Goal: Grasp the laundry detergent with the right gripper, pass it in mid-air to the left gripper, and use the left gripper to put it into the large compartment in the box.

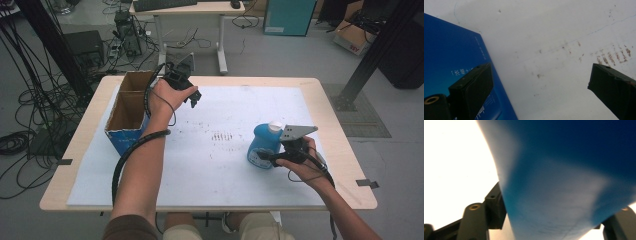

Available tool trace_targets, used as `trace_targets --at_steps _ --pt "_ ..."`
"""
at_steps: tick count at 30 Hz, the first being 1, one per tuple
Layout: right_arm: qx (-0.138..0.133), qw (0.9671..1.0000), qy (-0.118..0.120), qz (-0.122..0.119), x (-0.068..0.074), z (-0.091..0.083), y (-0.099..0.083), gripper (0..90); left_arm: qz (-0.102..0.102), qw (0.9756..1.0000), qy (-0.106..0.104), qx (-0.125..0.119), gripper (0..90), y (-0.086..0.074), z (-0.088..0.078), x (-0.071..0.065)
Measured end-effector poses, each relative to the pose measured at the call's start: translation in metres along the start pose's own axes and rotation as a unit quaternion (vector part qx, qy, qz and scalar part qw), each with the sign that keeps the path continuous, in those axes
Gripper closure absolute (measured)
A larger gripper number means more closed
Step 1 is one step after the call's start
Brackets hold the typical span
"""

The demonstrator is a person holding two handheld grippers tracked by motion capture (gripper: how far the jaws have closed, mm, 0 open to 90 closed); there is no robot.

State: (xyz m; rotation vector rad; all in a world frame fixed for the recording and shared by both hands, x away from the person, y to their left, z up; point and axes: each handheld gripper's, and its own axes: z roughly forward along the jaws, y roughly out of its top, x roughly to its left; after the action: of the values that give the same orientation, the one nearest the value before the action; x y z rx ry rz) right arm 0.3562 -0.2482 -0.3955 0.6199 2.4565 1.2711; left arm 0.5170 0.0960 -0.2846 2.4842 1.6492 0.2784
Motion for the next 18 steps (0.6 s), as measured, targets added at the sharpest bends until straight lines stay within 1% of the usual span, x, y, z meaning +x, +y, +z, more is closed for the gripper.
trace_targets --at_steps 1,9,18 --pt "-0.001 1.0 0.002 -0.002 0.0003 0.0 0.0 39.3 0.0 1.0 0.0 0.0 6.1 0.0 0.0 -0.0001" --pt "-0.005 1.0 0.006 0.004 -0.0004 0.0003 -0.0006 40.8 0.004 1.0 -0.001 0.003 6.1 0.001 -0.0013 -0.0002" --pt "-0.009 0.9999 0.012 -0.004 -0.0025 0.0004 -0.0013 41.1 0.003 1.0 0.003 0.0 6.1 0.0006 -0.0039 0.0018"
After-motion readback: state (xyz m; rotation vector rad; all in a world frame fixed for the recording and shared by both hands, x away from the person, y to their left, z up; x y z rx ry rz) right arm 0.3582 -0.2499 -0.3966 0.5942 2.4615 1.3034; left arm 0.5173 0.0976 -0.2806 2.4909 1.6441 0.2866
